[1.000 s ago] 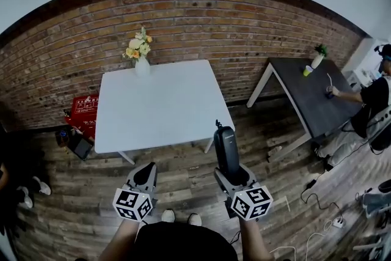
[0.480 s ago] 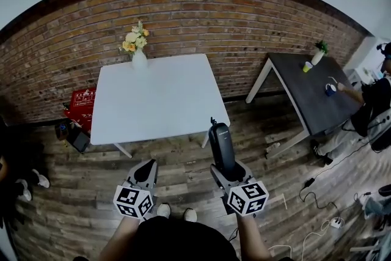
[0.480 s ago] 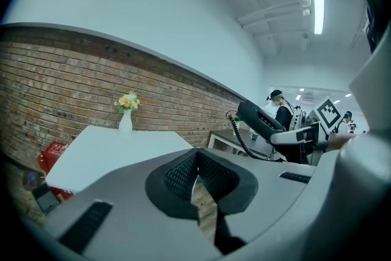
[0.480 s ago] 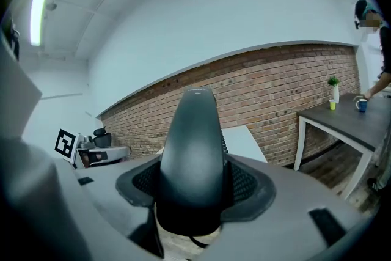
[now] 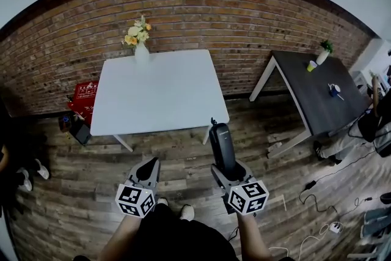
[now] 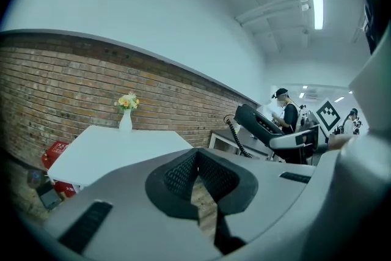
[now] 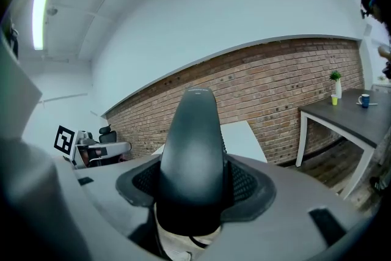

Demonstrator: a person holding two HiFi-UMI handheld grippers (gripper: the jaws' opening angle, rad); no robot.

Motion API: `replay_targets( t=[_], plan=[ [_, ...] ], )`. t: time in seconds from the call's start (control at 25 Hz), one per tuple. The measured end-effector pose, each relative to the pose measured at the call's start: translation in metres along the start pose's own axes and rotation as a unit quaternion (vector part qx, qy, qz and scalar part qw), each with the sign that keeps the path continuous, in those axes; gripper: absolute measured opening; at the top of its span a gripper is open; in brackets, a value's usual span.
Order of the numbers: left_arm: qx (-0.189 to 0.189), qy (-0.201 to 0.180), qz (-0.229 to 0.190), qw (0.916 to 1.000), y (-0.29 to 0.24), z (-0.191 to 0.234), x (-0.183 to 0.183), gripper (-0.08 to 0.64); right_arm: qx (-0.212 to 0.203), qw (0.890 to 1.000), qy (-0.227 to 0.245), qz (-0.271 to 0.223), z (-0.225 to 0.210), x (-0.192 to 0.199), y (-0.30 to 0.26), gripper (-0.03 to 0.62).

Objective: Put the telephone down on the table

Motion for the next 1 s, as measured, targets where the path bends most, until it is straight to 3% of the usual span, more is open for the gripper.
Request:
replay_targets(
  t=[0.6, 1.0],
  plan=[
    [0.004, -0.004, 0.005, 1.0, -0.018, -0.007, 0.002, 0.012, 0.003, 1.0, -0.005, -0.003, -0.02, -0.003, 0.003, 0.278],
    [0.019, -0.003, 0.013, 0.9997, -0.057, 0.02, -0.003, 0.012, 0.011, 1.0, -0.008, -0.002, -0.032, -0.013, -0.034, 0.278]
  ],
)
Point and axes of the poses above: the fingertips, and each gripper's own axes: y backward along the fingers, z to its left, x out of its underside, the point moved 8 cm from there along y, backward along the fingers, and after that the axes turned 1 degree about -z, right-handed, at the moved point
